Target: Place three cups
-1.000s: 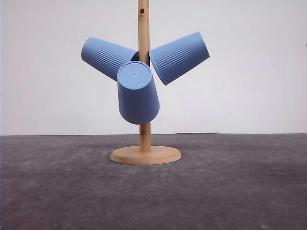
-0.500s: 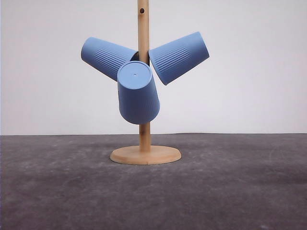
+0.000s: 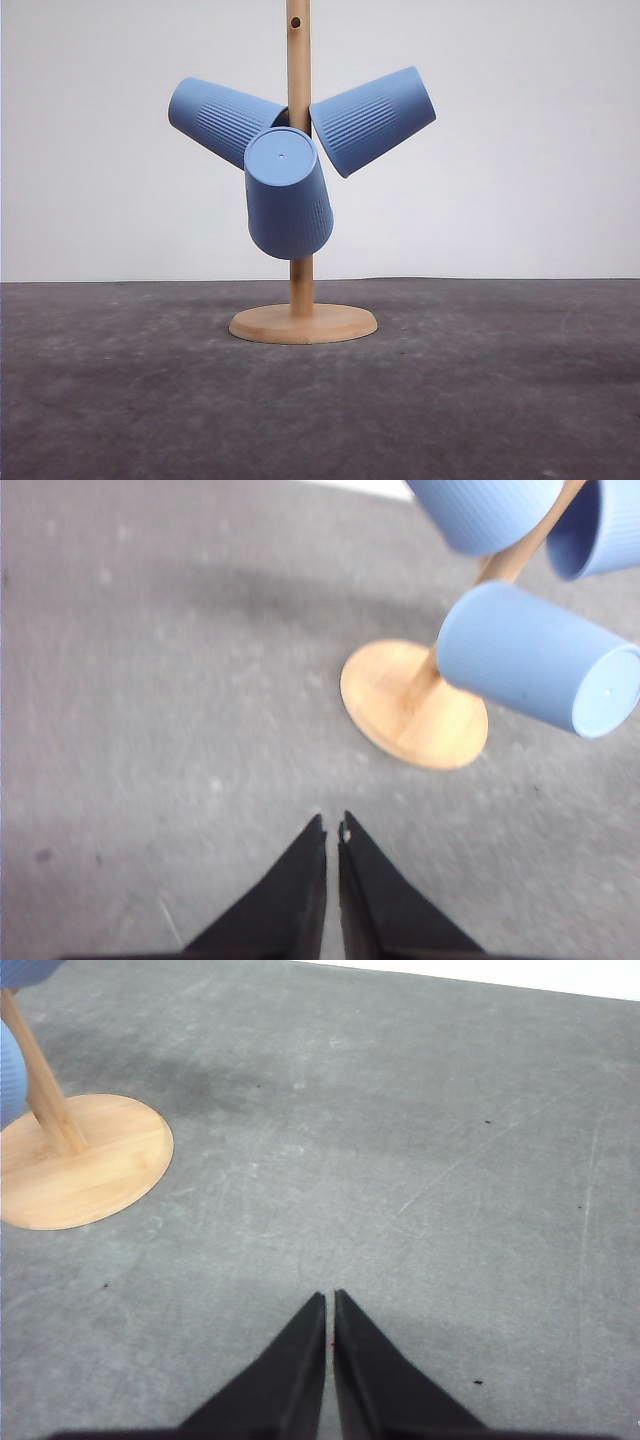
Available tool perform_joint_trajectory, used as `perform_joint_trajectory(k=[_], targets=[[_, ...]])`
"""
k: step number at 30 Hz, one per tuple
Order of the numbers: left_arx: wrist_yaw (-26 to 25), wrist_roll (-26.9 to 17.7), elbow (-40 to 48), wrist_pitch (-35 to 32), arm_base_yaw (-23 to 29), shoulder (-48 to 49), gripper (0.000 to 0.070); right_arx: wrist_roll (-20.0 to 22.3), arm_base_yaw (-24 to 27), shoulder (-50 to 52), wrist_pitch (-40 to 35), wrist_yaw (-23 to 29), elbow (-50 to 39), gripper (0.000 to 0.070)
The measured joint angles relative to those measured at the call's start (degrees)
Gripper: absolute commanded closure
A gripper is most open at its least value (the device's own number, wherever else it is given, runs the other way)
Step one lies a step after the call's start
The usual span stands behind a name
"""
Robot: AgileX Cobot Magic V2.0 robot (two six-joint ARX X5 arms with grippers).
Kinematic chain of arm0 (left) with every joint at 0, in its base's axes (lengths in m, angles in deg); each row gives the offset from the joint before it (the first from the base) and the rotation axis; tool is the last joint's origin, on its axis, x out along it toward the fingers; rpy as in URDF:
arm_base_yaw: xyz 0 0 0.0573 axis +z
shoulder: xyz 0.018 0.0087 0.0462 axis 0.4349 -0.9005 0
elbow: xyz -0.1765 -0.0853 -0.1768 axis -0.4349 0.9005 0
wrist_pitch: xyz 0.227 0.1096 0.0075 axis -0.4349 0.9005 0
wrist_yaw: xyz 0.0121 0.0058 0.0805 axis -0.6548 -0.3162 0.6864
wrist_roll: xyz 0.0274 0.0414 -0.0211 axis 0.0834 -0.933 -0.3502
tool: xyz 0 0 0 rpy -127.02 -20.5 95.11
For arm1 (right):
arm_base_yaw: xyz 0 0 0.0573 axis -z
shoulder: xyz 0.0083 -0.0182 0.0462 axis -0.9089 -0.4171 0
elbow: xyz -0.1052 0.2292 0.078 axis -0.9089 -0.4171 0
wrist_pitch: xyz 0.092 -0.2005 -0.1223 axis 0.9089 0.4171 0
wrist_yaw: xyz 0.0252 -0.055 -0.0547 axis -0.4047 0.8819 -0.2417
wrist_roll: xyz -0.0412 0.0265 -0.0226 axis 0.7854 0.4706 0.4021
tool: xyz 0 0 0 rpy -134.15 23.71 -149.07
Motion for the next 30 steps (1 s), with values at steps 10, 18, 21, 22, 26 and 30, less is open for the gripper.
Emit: perform_joint_trajectory(k=[10, 18, 21, 22, 26, 30], targets=[[14.9, -2.3, 21.7, -13.8, 0.0, 21.8, 0.0700, 0.0, 0.0, 0.0, 0.0, 0.0, 0.0, 0.0693], [16.3, -2.2, 28.5, -16.0, -1.4, 27.4, 0.0700, 0.0, 0.0, 0.0, 0.0, 0.0, 0.0, 0.0693], [16.9, -2.2, 28.6, -16.6, -2.9, 27.4, 0.0700, 0.0, 0.0, 0.0, 0.0, 0.0, 0.0, 0.0693], [17.0, -2.3, 28.6, -16.9, -3.3, 27.5, 0.0700, 0.0, 0.0, 0.0, 0.0, 0.0, 0.0, 0.0693], [17.1, -2.5, 28.6, -17.0, -3.7, 27.4, 0.0700, 0.0, 0.0, 0.0, 0.0, 0.0, 0.0, 0.0693], [17.1, -2.6, 28.6, -17.0, -3.7, 27.4, 0.0700, 0.0, 0.0, 0.0, 0.0, 0.0, 0.0, 0.0693]])
